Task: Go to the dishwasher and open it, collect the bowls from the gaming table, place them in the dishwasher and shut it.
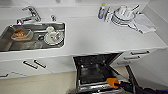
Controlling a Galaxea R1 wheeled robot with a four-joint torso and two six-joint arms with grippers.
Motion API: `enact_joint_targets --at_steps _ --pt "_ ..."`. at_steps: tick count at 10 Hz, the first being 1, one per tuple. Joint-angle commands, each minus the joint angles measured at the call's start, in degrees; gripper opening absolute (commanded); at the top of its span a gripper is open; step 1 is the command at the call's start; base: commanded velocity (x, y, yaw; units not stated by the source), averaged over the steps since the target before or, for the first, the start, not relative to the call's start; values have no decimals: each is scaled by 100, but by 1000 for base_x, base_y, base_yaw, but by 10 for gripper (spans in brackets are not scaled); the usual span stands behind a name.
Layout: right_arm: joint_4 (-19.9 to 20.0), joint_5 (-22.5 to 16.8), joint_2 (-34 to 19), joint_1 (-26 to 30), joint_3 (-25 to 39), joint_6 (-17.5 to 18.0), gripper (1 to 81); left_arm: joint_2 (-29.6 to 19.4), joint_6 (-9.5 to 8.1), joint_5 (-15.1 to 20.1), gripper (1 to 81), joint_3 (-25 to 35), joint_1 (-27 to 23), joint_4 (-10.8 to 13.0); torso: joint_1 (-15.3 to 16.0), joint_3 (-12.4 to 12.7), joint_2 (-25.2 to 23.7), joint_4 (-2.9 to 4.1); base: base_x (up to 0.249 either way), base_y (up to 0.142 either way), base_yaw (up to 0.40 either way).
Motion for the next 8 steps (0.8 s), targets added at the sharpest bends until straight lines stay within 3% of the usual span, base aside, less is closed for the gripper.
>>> enact_joint_targets --at_steps 1,3,4,5,6,8 --pt "339 -439 513 607 -656 57 10 789 25 -374 811 -806 1126 297 0 0 0 0 0 0 0" --pt "566 -457 1187 765 -1469 74 10 1095 60 -279 811 -955 1338 323 0 0 0 0 0 0 0" --pt "673 -483 1479 836 -1851 74 10 1281 69 4 811 -1043 1365 359 0 0 0 0 0 0 0" --pt "734 -666 1741 915 -2173 83 10 1455 78 508 811 -1061 1373 437 0 0 0 0 0 0 0" --pt "734 -747 1848 994 -2325 109 10 1561 87 819 811 -1061 1382 551 0 0 0 0 0 0 0" --pt "884 -958 1603 1126 -2168 153 10 1624 78 962 811 -1061 1382 508 0 0 0 0 0 0 0"
